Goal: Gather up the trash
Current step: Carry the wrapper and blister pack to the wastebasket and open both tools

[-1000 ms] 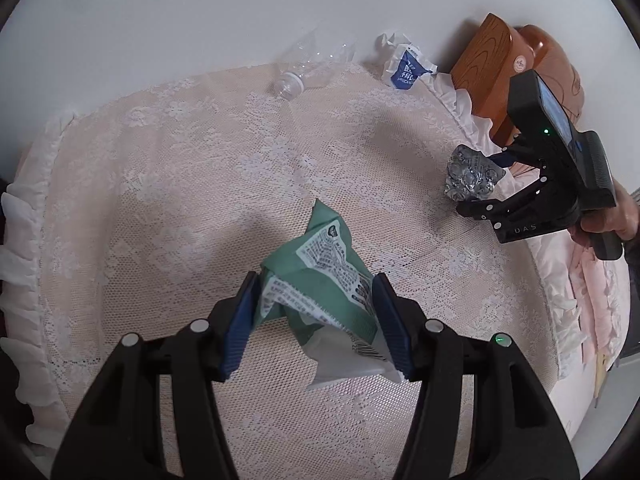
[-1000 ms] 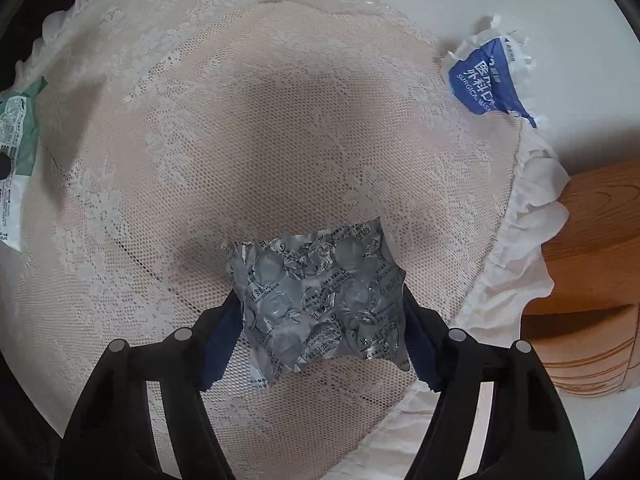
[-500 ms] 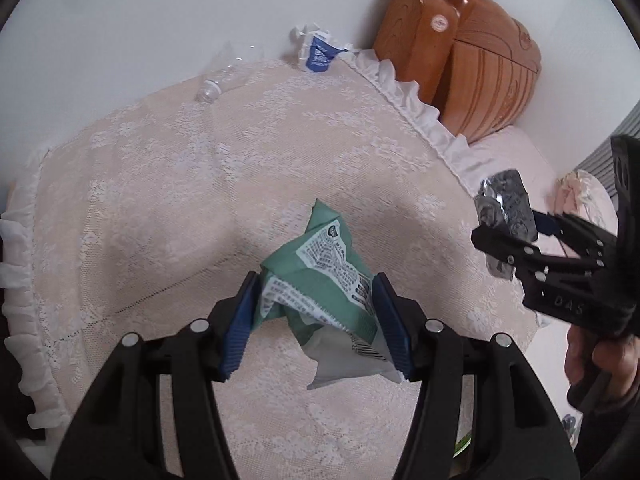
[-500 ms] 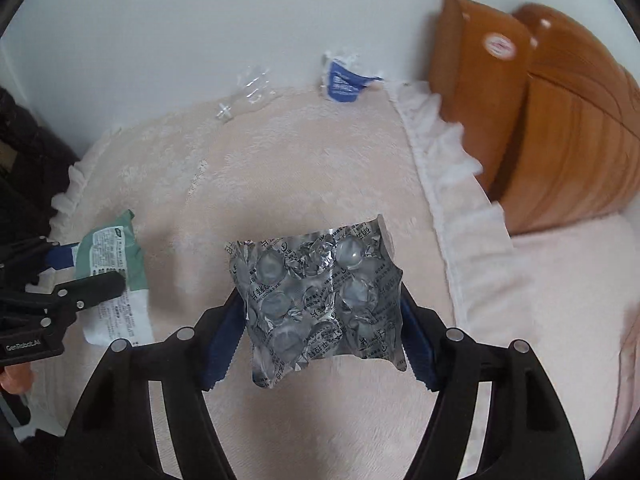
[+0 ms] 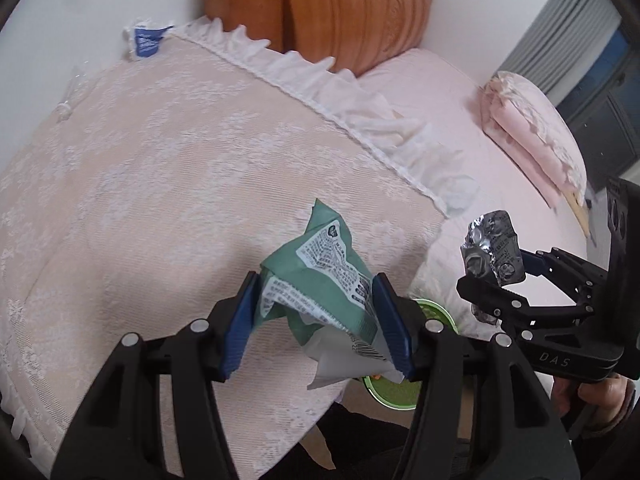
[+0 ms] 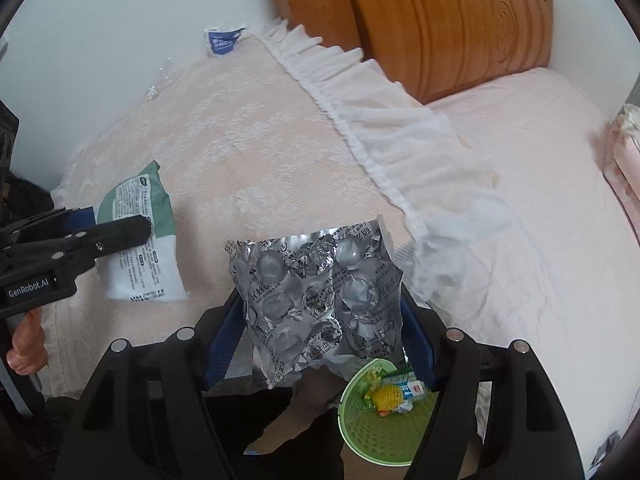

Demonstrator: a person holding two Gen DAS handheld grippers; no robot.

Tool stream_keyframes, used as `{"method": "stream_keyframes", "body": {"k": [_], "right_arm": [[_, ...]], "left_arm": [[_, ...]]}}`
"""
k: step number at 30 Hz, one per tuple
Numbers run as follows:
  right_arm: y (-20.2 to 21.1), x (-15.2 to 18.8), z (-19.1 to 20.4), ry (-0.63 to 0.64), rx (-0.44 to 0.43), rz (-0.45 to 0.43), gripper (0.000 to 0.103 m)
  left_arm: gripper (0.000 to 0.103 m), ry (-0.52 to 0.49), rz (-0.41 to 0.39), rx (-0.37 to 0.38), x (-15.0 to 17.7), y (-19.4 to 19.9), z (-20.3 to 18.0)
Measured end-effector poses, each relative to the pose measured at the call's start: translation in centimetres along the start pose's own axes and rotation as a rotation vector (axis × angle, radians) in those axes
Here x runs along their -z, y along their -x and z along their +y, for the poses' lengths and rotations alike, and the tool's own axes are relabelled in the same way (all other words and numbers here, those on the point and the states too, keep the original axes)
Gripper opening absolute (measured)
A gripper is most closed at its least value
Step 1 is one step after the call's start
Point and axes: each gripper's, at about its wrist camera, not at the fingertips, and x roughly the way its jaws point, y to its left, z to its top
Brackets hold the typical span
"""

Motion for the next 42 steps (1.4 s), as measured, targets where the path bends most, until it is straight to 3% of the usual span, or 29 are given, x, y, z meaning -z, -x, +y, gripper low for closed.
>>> {"method": "stream_keyframes", "body": {"k": [12,21,31,37,40,42], "right_arm": [[5.6,7.9,-9.5,-0.246,0.101,-0.095,0.071],[8.4,13.4,-16.1,-0.413,0.174,-0.117,0.071],[9.5,16.9,-20.6,-0.493,0.191,-0.133,0.072],[9.6,18.4,-22.1,-0.504,0.189,-0.116,0.072],[9.4,19.2,-22.9,-0.511,0.180,-0.102,0.072],[9.3,19.6,-23.3,-0.511,0.179,-0.094,0.072]], "left_arm": [[0.056,-0.268,0.053,0.077,0.9,-2.5,-12.1],[0.056,-0.434,0.147,0.111,2.6,-6.0,-19.5],[0.056,-0.537,0.198,0.125,4.9,-7.8,-24.3],[0.058,-0.593,0.287,0.113,7.0,-11.9,-26.4],[0.067,-0.608,0.325,0.088,8.0,-13.4,-27.0],[0.081,-0.605,0.330,0.077,8.5,-13.5,-27.3]]}}
